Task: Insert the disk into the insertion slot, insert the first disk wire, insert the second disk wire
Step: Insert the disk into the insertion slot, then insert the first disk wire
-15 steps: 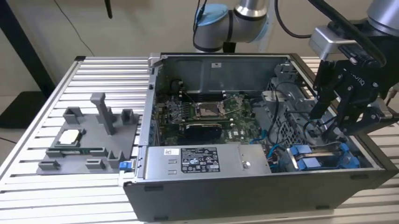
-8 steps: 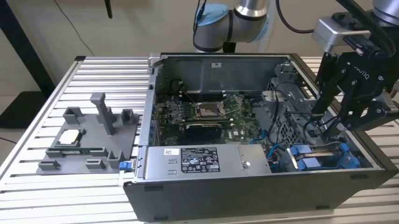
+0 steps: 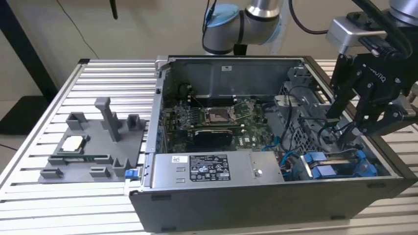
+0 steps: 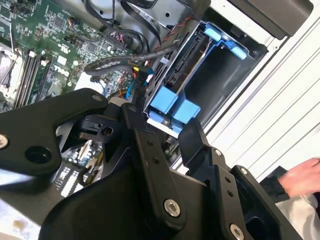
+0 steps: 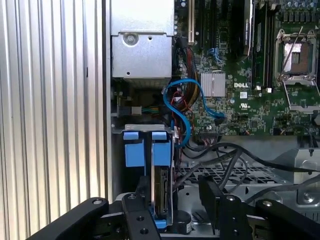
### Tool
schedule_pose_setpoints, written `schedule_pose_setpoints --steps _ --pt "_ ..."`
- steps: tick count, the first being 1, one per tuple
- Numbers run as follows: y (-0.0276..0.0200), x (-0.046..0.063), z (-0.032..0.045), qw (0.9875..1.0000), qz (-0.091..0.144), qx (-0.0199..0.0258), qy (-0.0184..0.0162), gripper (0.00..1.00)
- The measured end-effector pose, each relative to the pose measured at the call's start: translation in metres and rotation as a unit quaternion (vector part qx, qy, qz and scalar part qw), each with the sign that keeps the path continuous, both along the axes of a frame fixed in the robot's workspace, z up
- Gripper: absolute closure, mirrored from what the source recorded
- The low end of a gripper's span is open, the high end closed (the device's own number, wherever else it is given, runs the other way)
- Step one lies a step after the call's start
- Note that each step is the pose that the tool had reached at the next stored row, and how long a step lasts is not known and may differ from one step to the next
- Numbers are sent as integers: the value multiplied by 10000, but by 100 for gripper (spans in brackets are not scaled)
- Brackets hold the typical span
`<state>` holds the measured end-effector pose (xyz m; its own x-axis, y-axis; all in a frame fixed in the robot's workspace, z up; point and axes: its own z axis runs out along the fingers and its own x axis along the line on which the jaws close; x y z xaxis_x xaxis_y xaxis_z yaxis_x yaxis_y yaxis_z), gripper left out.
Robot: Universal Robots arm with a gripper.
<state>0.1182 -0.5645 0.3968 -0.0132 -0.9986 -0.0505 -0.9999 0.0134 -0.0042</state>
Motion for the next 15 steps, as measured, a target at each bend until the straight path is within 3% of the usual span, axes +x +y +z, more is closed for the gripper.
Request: schedule_pose_setpoints --steps 8,15 --pt "84 -1 -3 10000 1 0 -42 45" --pt "149 -18 -69 9998 11 0 -189 45"
